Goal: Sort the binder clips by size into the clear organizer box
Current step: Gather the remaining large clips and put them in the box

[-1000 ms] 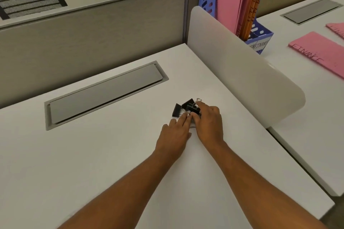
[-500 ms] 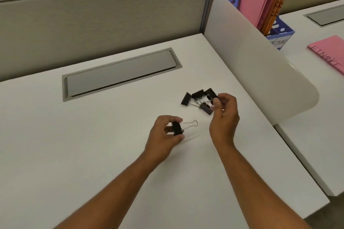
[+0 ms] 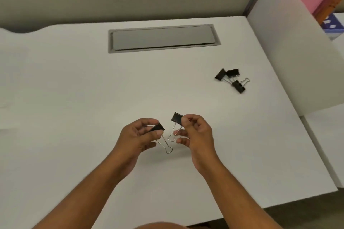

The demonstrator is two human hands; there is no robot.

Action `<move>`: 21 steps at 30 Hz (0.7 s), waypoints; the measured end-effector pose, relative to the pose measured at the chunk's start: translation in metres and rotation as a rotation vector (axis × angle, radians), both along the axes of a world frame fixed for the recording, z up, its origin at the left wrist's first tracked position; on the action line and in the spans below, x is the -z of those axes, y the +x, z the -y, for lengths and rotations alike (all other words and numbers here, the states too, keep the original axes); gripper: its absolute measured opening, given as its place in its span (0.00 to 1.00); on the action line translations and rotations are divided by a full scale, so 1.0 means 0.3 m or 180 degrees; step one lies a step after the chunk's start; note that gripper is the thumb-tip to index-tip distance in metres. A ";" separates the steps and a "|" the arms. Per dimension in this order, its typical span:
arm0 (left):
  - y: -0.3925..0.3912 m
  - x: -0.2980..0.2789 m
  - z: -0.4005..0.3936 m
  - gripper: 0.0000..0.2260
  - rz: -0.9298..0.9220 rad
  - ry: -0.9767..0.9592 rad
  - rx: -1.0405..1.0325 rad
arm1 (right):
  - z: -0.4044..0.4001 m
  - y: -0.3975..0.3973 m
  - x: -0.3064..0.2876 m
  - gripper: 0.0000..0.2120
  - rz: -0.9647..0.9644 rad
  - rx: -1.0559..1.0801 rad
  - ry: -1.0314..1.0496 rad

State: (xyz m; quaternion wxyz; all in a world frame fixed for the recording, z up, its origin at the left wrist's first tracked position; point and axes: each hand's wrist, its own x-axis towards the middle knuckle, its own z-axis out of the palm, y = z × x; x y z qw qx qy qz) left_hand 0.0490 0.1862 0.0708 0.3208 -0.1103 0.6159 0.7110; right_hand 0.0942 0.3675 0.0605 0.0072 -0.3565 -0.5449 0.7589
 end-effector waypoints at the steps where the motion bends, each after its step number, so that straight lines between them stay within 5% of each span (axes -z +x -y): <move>1: 0.018 0.004 0.044 0.18 0.0049 0.0043 -0.0138 | 0.040 0.002 -0.001 0.08 0.0036 -0.0156 0.0048; 7: 0.086 0.005 0.336 0.09 0.0212 -0.0101 -0.0881 | 0.351 -0.012 -0.031 0.06 0.0080 -0.0825 0.0360; 21: 0.208 -0.059 1.334 0.11 -0.0262 -0.0612 -0.2079 | 1.347 -0.141 -0.113 0.10 -0.0581 -0.2337 0.1159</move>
